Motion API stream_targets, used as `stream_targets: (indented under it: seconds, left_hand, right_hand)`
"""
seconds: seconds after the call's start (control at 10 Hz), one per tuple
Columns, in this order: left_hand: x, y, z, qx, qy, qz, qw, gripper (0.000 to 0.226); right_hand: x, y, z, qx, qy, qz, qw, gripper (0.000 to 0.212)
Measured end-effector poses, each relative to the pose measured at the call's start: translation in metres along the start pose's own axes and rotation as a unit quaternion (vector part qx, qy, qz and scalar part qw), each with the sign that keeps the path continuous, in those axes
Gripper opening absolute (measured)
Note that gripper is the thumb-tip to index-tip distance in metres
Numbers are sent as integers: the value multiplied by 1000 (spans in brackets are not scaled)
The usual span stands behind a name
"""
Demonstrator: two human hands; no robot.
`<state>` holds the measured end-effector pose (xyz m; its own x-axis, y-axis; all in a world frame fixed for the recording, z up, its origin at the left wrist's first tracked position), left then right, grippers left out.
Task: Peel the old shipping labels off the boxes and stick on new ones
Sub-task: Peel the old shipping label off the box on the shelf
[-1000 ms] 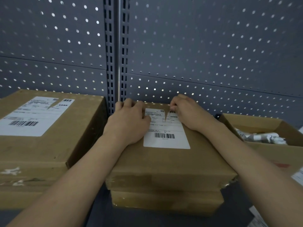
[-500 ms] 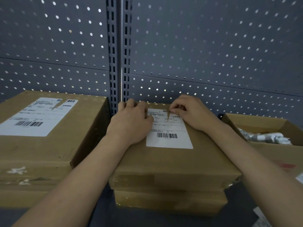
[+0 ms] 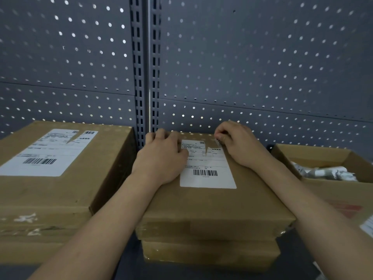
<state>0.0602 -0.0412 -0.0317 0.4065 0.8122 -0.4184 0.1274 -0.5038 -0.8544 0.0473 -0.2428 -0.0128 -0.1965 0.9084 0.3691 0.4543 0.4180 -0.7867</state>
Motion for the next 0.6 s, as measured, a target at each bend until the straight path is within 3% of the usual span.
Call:
stream_targets:
  seconds: [0.2,0.5,0.6]
  left_hand:
    - [1,0,0,0,1,1,1000,40]
    - [0,0,0,-1,-1,6,1000,40]
    - [0,0,0,-1,-2,5,1000,38]
  right_hand:
    - [4,0,4,43,2,-54,998,7]
    - [5,-4,5,-3,-16,-52,999,26]
    - [8,-12,5,-69,-21,-69,995,29]
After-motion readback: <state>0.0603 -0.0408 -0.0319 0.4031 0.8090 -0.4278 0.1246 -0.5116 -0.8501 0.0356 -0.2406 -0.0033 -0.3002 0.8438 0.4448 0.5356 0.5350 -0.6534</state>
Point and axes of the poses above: each hand's wrist, its own z-axis away from the middle knuckle, its own y-axis out of the palm, x = y × z, the point moved 4 cm from there along -z, towards the middle knuckle, and after that the axes turned 5 degrees about -x, right-handed, at the moved point
